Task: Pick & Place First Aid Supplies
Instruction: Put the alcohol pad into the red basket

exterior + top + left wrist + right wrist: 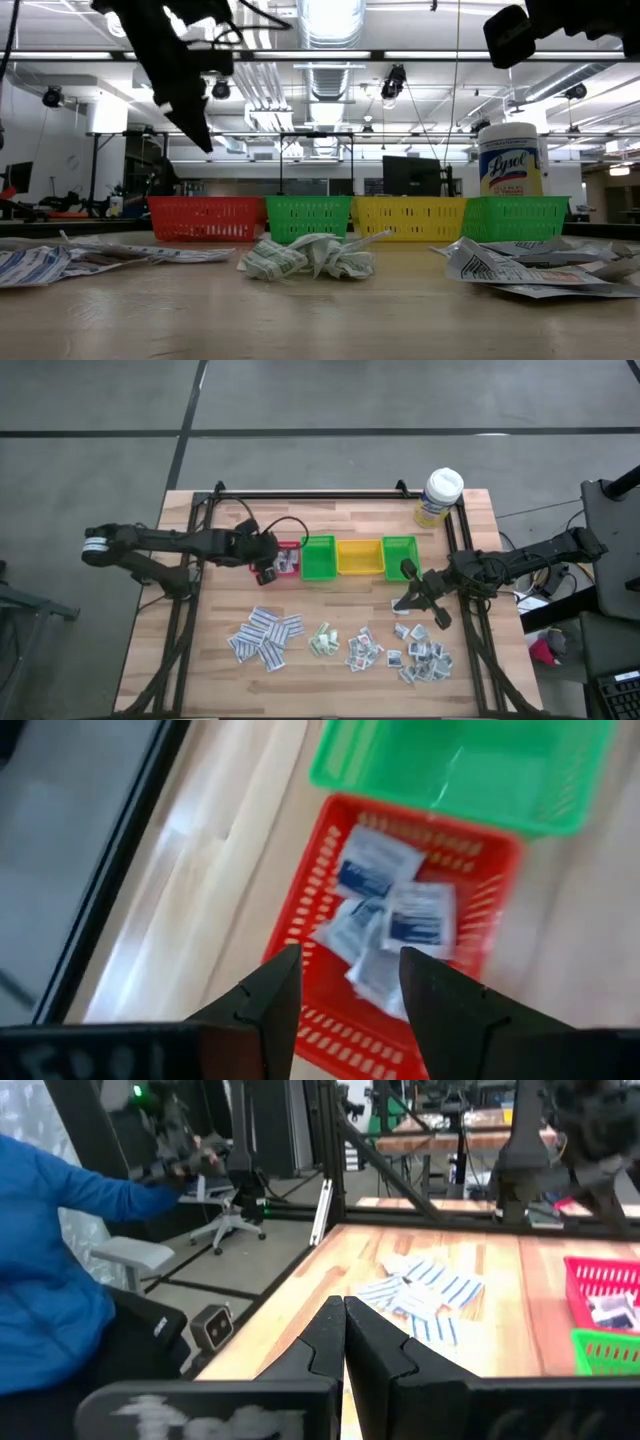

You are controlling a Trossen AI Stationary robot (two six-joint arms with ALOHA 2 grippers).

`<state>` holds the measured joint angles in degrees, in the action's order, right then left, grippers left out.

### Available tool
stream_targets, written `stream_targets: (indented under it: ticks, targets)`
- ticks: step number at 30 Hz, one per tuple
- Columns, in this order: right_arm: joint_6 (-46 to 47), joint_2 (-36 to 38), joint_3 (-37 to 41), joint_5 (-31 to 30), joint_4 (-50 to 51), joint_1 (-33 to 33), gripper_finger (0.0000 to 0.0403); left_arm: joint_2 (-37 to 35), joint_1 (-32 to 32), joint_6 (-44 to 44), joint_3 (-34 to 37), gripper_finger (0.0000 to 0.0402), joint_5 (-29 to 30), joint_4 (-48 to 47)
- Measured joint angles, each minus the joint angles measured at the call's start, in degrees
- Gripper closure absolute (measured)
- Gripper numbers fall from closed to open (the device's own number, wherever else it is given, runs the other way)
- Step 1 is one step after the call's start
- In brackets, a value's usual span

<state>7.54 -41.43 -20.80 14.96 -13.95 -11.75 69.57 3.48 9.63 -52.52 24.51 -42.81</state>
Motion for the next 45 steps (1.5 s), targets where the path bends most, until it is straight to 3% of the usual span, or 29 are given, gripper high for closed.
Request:
stream_targets:
  ticks: [14, 27, 38, 45]
  targets:
    - [6.12, -2.06, -2.83, -0.68, 9.73, -1.26, 0.0394, -18.27, -10.39, 2.77, 12.40, 0.0232, 0.00, 13.92]
    - [12.01, -14.95, -14.30, -11.57, 30.90, -6.54, 0.0394, -30.45, -13.38, 3.84, 28.65, 0.0231, -0.09, 30.98]
    - [18.45, -24.97, -24.34, -13.62, 47.89, -6.64, 0.0394, -38.45, -14.22, 3.04, 34.15, 0.0232, -1.44, 33.80]
    - [23.84, -28.07, -24.88, -13.66, 54.36, -6.64, 0.0394, -41.92, -15.24, -0.05, 36.61, 0.0231, -1.52, 37.38]
